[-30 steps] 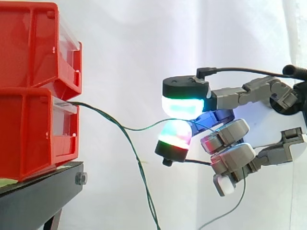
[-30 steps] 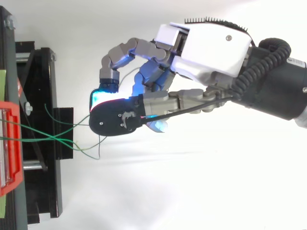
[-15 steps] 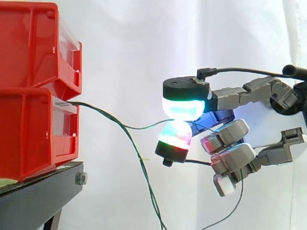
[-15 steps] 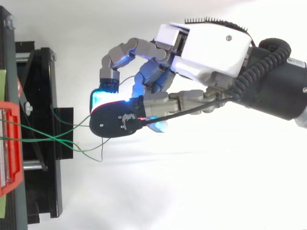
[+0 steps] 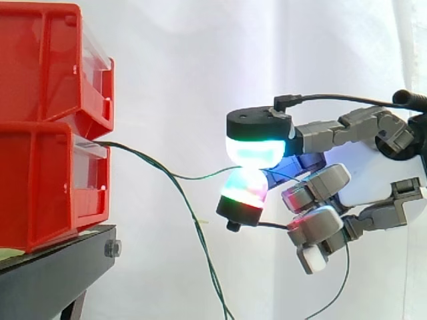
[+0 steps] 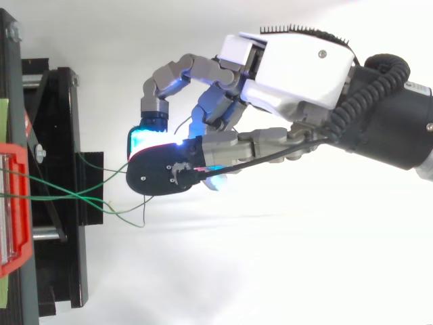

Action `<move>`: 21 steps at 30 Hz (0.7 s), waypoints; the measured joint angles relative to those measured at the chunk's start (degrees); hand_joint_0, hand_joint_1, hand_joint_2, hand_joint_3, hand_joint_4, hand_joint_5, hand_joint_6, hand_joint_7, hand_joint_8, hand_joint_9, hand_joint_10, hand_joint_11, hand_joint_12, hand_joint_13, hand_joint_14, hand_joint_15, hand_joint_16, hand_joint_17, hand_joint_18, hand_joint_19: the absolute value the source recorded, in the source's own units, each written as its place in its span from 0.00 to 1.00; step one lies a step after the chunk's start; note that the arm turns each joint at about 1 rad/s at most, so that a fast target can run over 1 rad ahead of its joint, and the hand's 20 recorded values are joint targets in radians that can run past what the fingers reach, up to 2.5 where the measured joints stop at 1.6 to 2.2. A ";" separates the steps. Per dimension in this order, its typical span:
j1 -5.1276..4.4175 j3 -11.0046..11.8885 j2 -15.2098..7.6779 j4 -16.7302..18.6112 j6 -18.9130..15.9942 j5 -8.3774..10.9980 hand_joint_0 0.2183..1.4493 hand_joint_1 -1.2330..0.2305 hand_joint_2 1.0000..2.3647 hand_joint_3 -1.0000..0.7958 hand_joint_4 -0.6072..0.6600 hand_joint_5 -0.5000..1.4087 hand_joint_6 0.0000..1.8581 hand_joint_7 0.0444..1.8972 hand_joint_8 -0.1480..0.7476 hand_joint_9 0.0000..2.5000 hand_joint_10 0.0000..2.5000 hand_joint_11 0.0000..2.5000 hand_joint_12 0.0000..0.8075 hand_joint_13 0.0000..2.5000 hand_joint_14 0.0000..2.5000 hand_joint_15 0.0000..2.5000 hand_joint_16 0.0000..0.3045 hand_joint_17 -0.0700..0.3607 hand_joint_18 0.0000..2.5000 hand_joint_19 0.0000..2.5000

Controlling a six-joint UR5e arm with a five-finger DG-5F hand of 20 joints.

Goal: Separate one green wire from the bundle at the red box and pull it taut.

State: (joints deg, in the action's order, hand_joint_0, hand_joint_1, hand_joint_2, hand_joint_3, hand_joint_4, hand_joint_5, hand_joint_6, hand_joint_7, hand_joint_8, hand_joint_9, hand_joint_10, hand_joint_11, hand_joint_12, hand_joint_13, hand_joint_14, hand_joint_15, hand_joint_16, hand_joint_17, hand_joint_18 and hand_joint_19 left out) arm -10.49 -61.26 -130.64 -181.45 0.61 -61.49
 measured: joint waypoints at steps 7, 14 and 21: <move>-0.05 -0.01 -0.04 0.07 -0.94 -0.11 0.32 0.31 0.01 0.54 0.45 0.20 0.49 0.61 0.50 0.47 0.01 0.52 0.50 0.37 0.01 0.26 0.18 0.44 0.34 0.22; -0.09 -0.20 -0.05 0.39 -1.12 -0.12 0.32 0.31 0.01 0.54 0.45 0.20 0.49 0.62 0.50 0.44 0.01 0.41 0.49 0.35 0.01 0.23 0.17 0.44 0.32 0.20; -0.30 -3.51 -0.06 2.99 -1.38 -0.12 0.32 0.31 0.01 0.55 0.45 0.20 0.49 0.63 0.50 0.42 0.01 0.38 0.50 0.33 0.01 0.22 0.18 0.44 0.31 0.20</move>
State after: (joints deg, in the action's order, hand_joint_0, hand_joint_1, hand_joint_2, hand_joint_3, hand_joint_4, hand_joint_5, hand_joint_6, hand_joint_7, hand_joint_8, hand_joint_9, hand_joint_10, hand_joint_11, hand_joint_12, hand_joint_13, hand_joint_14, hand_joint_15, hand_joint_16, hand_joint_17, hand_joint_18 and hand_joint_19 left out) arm -10.79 -64.77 -130.70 -178.46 -0.77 -61.61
